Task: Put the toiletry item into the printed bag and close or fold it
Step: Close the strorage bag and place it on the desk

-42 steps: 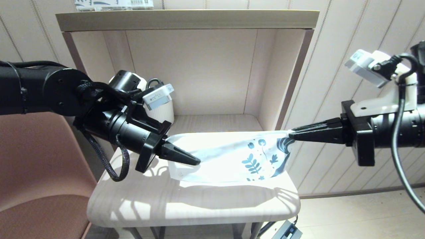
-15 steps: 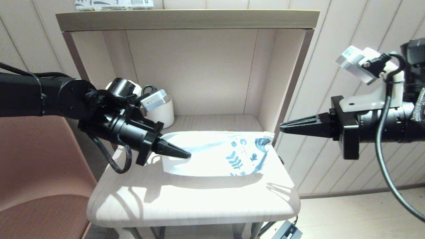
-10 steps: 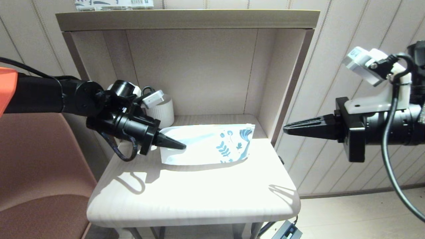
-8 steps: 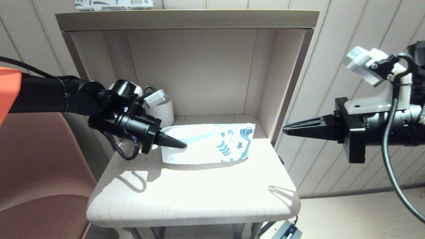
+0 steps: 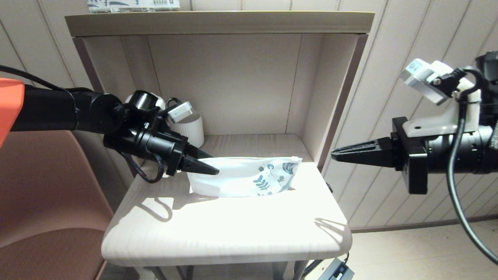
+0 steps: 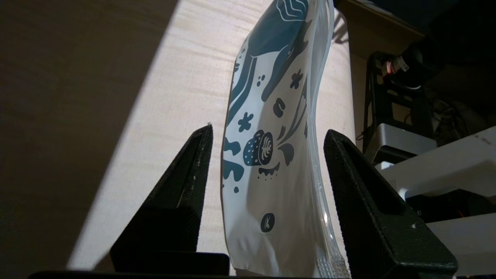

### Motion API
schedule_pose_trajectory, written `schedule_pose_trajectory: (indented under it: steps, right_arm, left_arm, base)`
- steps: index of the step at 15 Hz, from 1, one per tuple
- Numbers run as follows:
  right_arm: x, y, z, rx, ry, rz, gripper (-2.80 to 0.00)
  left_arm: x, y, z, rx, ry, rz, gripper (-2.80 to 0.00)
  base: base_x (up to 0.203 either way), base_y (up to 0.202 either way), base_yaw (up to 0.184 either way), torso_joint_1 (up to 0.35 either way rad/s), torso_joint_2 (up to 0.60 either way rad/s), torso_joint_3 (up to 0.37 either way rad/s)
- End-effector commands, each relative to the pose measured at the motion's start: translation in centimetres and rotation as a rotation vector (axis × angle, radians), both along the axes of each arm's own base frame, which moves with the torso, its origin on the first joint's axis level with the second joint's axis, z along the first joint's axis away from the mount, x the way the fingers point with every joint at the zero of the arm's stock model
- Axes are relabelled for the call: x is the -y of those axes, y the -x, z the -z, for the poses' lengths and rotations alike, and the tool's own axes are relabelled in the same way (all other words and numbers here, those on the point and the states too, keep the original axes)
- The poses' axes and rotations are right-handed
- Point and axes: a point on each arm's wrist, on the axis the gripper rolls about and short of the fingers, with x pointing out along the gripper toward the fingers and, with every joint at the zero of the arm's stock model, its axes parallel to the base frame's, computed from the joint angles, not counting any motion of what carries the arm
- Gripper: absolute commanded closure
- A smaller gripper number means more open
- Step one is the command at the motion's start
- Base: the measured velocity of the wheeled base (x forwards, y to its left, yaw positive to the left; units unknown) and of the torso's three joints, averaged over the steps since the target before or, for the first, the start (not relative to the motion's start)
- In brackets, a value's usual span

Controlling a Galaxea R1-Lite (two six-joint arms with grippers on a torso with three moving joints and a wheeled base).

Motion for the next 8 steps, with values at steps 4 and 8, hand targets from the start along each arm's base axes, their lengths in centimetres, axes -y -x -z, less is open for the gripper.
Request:
schedule_pose_trajectory:
  steps: [4, 8]
  right_arm:
    - [0.0, 0.0, 0.4, -0.011, 0.005, -0.005, 0.0]
    - [0.1, 0.4, 0.2, -0.004, 0.001, -0.008, 0.0]
  left_arm:
    - [-0.9, 0.6, -2.6, 0.069, 0.024, -0.015, -2.8]
    - [-1.7, 3.9, -6.3, 0.15, 0.048, -0.016, -2.8]
  base:
    - [0.0, 0.0, 0.0, 0.0, 0.0, 0.0]
    - [0.0, 0.0, 0.0, 0.0, 0.0, 0.0]
